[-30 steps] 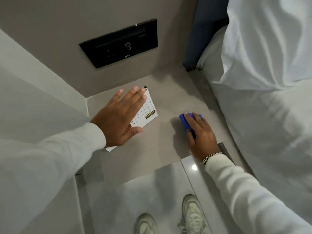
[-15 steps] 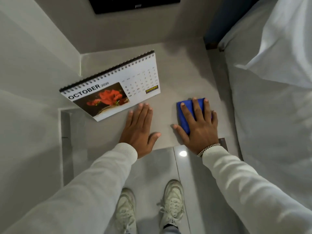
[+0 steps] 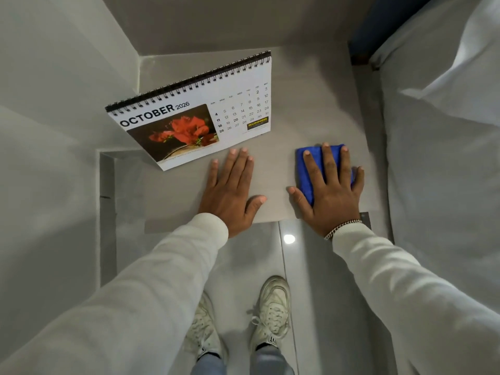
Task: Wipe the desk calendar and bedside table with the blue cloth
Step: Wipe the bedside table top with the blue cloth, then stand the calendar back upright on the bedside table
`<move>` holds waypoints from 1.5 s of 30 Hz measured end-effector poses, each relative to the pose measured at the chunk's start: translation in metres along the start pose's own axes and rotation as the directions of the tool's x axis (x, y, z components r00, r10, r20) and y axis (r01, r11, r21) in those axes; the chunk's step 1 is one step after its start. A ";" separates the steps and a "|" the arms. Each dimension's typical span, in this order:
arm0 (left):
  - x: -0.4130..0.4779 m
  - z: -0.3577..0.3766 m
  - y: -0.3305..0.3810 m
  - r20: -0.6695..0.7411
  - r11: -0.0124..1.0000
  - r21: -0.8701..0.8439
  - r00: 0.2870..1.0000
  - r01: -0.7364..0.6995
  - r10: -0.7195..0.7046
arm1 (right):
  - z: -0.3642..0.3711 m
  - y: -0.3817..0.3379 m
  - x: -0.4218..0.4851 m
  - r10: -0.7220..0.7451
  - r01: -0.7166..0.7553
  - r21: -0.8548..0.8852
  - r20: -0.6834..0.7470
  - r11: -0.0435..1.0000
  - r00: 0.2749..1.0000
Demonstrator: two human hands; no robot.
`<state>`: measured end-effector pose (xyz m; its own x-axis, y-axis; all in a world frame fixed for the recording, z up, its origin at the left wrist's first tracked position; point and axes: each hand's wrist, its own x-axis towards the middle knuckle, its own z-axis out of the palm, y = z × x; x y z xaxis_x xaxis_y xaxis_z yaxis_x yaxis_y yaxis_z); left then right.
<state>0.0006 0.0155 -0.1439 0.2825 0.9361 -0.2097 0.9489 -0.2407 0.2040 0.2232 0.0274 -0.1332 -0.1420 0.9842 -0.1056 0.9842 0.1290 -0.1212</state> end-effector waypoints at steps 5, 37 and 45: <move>-0.030 -0.033 -0.004 0.028 0.959 -0.273 0.997 0.077 -0.072 | -0.032 -0.008 0.001 0.019 -0.025 0.061 0.096 0.998 0.995; 0.006 -0.175 -0.100 0.219 -0.136 -0.975 0.694 0.173 -0.686 | -0.122 -0.117 0.126 0.308 -0.239 0.891 0.120 0.385 0.944; 0.071 -0.202 -0.123 0.182 -0.048 -0.980 0.774 0.193 -0.607 | -0.139 -0.110 0.180 0.293 -0.216 0.914 0.115 0.342 0.949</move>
<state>-0.1246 0.1639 0.0093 -0.3317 0.8234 -0.4604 -0.1288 0.4439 0.8868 0.1042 0.2071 -0.0017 0.1414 0.9581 -0.2493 0.2708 -0.2796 -0.9211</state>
